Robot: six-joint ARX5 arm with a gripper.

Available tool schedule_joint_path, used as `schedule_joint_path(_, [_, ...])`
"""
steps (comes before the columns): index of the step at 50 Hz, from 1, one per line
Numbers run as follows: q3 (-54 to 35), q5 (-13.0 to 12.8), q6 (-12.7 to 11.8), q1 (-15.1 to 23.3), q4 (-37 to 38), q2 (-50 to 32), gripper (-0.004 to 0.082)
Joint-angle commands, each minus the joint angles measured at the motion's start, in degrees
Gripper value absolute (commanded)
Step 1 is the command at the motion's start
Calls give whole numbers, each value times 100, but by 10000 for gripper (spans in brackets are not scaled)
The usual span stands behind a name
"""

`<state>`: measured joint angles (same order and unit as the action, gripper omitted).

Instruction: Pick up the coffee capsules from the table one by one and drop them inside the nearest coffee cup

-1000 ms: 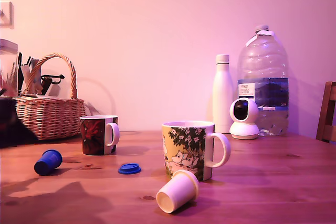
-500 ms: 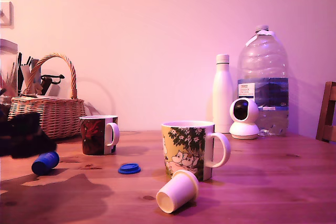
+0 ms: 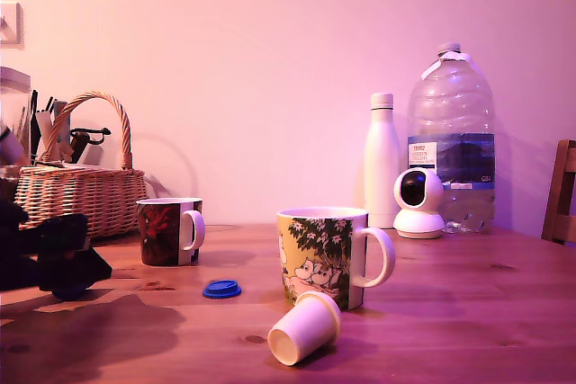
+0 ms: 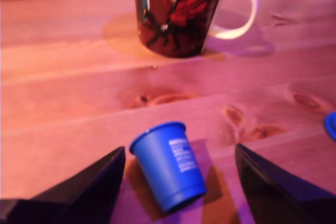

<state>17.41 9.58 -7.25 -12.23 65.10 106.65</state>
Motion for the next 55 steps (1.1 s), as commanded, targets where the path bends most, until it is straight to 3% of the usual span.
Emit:
schedule_joint_path(1, [39,24,-52,13,-39,59,603])
schedule_joint_path(8, [81,22,-146,31,-188,59,571])
schedule_joint_path(18, [83,24,-131,31,-205,59,231])
schedule_joint_path(22, [83,24,-92,31,-205,59,166])
schedule_joint_path(35, [83,31,22,31,-162,46,160])
schedule_joint_path(44, [81,262,57,28,-317,-188,160])
schedule_joint_path(46, [81,313,157,28,-396,-291,160])
schedule_joint_path(55, [81,374,293,33,-857,-848,160])
